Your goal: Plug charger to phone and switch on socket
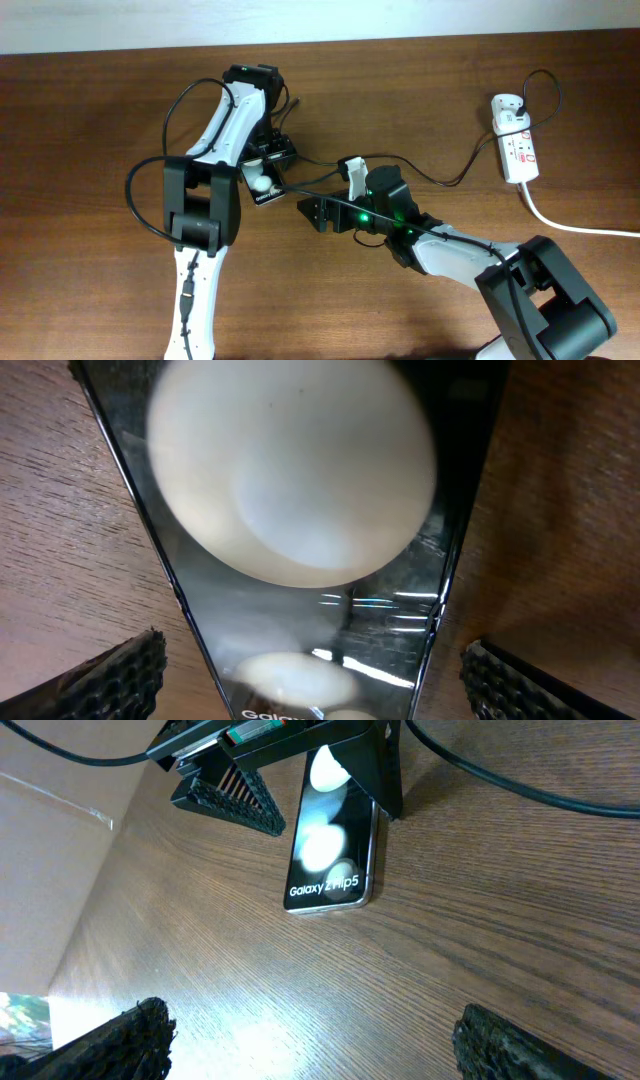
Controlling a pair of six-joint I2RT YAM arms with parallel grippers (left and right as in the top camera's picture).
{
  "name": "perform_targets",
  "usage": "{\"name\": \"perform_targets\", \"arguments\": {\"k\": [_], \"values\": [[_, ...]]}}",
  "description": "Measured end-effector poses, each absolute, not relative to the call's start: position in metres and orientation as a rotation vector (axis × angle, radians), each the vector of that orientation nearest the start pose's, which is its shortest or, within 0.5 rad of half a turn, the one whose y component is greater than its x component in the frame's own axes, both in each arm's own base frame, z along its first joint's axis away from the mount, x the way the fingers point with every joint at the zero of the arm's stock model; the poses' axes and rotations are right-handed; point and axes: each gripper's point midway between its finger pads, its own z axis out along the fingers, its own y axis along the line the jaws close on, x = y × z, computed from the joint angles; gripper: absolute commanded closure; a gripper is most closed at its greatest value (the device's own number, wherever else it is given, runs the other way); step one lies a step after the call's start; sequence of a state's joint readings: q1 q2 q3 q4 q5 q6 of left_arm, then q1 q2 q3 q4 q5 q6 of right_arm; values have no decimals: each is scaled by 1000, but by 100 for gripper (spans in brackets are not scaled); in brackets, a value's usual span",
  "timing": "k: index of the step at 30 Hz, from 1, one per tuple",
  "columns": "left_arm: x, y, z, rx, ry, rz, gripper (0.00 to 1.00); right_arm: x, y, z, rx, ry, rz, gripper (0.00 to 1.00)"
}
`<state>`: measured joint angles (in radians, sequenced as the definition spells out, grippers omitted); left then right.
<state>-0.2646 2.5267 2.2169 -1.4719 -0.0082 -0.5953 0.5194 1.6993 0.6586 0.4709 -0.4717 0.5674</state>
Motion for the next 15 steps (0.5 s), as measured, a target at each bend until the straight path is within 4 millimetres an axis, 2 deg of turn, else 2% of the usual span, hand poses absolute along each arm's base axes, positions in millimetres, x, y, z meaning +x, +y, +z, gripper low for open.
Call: {"name": "perform_targets", "arguments": {"k": [12, 15], "values": [[430, -117, -3, -547, 3175, -10, 1, 325, 278, 72, -250, 2279, 1120, 7], [430, -117, -5, -545, 3162, -24, 6, 325, 278, 72, -250, 2279, 1120, 7]]}}
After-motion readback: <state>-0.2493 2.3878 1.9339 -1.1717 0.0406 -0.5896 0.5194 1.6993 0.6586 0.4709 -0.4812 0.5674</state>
